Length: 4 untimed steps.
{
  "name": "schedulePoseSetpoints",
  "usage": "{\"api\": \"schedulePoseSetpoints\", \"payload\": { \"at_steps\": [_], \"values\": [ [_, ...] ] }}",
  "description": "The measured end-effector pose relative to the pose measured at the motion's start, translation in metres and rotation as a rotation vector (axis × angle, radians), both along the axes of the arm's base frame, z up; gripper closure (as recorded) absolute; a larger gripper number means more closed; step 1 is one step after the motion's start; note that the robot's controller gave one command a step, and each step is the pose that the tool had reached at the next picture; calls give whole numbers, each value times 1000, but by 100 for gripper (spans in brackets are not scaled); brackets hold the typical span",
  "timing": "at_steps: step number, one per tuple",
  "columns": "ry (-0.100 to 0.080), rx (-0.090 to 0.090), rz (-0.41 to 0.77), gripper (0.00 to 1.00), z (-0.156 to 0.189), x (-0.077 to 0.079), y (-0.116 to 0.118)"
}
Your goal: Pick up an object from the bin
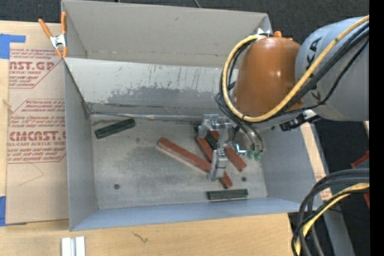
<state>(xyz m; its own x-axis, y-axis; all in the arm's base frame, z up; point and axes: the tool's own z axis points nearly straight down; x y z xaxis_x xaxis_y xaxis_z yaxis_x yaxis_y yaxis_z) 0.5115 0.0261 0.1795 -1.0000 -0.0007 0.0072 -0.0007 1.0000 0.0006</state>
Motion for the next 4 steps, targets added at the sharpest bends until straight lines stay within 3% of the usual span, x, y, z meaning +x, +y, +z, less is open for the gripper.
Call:
{"api": "schedulePoseSetpoints", "payload": {
  "at_steps": [1,2,3,4],
  "values": [
    [-8,0,0,0,4,2,0],
    [-15,-1,2,0,-55,29,-25],
    [-3,-1,-15,0,-76,44,-13],
    [-8,1,-36,0,-76,20,-39]
  ]
}}
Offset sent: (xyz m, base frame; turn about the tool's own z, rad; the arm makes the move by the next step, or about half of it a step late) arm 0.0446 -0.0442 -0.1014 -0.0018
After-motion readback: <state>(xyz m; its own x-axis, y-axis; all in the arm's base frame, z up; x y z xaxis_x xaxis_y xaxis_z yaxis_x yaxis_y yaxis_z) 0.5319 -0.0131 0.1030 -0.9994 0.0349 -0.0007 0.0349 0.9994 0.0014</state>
